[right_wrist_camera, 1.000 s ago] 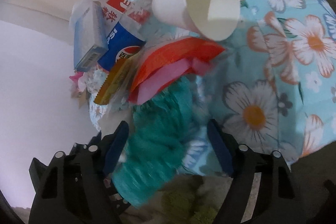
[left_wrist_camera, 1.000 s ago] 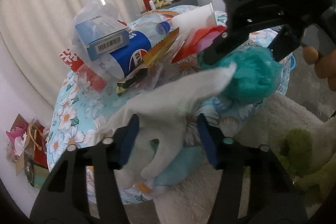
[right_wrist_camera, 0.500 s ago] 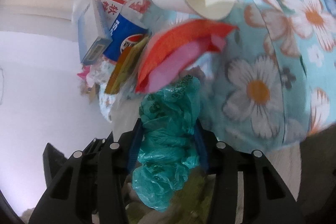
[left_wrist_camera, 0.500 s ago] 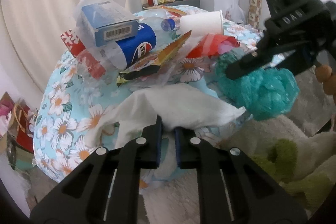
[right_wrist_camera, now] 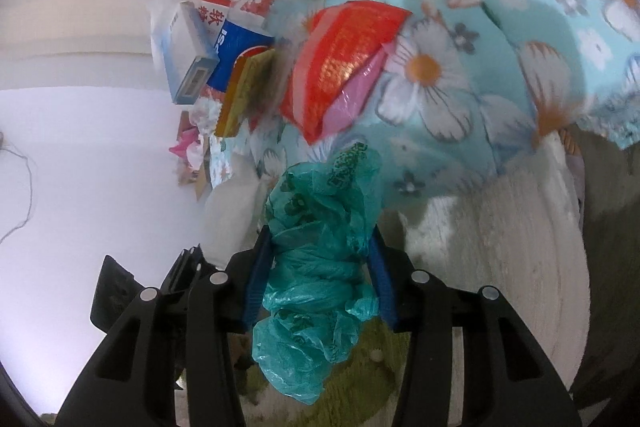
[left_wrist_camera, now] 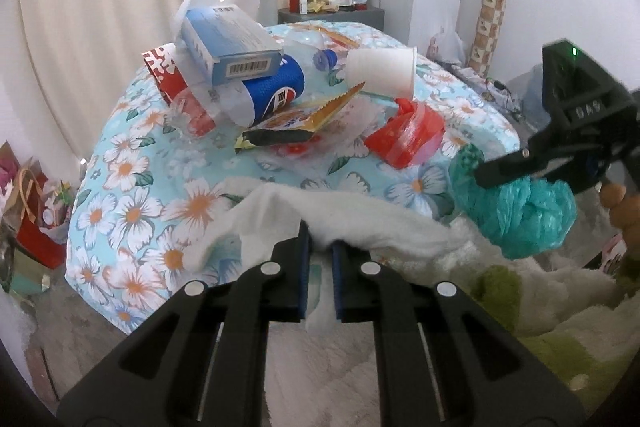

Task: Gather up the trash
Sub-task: 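Lift the tissue and teal bag and carry both toward the blue wastebasket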

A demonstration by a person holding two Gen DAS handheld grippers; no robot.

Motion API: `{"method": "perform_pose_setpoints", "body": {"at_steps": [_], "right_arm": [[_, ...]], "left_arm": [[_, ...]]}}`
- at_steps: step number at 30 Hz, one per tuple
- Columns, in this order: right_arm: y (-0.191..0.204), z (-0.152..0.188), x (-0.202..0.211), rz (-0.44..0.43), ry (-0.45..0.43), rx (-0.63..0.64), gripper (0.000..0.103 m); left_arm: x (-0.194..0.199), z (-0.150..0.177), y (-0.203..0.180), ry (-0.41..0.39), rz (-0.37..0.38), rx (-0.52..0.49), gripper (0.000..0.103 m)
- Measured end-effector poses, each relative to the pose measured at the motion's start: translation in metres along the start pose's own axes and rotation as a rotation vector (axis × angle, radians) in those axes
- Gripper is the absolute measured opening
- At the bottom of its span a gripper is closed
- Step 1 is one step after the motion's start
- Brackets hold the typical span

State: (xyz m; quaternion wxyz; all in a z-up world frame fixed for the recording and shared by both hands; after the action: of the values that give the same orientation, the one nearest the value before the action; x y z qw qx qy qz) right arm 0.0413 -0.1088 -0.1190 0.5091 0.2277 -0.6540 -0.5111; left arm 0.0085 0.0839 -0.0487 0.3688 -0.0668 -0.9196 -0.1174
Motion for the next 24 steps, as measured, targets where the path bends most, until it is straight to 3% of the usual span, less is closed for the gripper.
{"method": "perform_pose_setpoints", "body": {"at_steps": [16,24], "right_arm": [[0.027,0.005,0.059,-0.080,-0.181,0.114,0.045],[0.021,0.002,0.095,-0.108,-0.278,0.116,0.045]], "left_arm": [[0.033,-0.037,-0.003,-0.017,0.231,0.124,0.007],[0.033,-0.063,-0.026,-0.023,0.316,0.114,0.007]]}}
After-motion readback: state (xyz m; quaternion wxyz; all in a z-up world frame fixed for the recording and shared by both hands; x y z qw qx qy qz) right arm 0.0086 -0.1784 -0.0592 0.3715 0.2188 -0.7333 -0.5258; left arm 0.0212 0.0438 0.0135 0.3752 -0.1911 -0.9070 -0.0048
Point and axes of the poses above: each gripper's, at about its wrist camera, not at the fingertips, and x roughly against the way its jaws point, y to its left, z to its underside, the point moved 4 cm from there along -x, roughly the way its jaws point, and after that the axes turned 14 degrees about -z, right-handed, at the moved point
